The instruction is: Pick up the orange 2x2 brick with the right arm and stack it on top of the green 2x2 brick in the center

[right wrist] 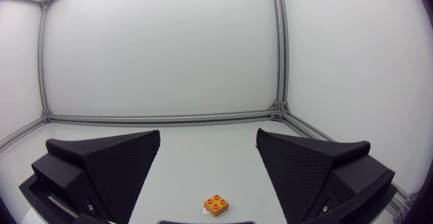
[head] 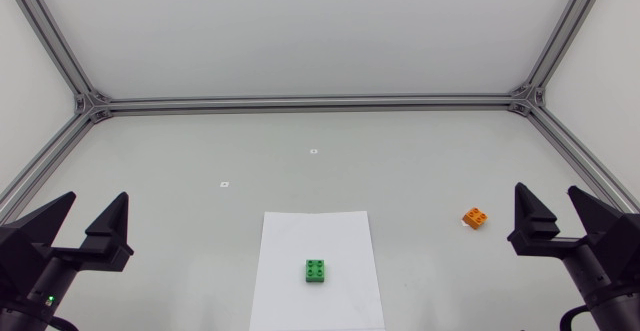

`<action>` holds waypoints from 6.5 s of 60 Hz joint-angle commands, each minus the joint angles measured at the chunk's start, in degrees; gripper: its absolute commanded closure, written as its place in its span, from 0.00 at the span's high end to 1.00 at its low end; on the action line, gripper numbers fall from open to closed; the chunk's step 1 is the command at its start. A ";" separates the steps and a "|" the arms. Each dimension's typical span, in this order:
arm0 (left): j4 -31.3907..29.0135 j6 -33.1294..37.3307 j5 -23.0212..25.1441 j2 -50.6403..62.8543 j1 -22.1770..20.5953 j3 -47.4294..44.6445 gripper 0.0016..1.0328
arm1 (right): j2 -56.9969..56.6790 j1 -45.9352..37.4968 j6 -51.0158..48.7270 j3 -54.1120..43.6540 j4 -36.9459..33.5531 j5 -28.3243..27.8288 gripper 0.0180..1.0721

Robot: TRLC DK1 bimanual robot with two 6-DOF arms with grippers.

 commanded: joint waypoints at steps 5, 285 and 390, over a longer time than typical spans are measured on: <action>-0.84 0.75 0.23 -0.45 0.16 -2.35 0.96 | -0.60 0.07 0.33 -1.28 -0.19 0.34 0.96; -0.84 0.75 0.23 -0.45 0.16 -2.35 0.96 | 108.21 -1.95 -48.80 61.48 -42.82 -0.90 0.50; -0.84 0.75 0.23 -0.45 0.16 -2.35 0.96 | 83.86 42.00 -39.57 56.47 -55.12 0.07 0.06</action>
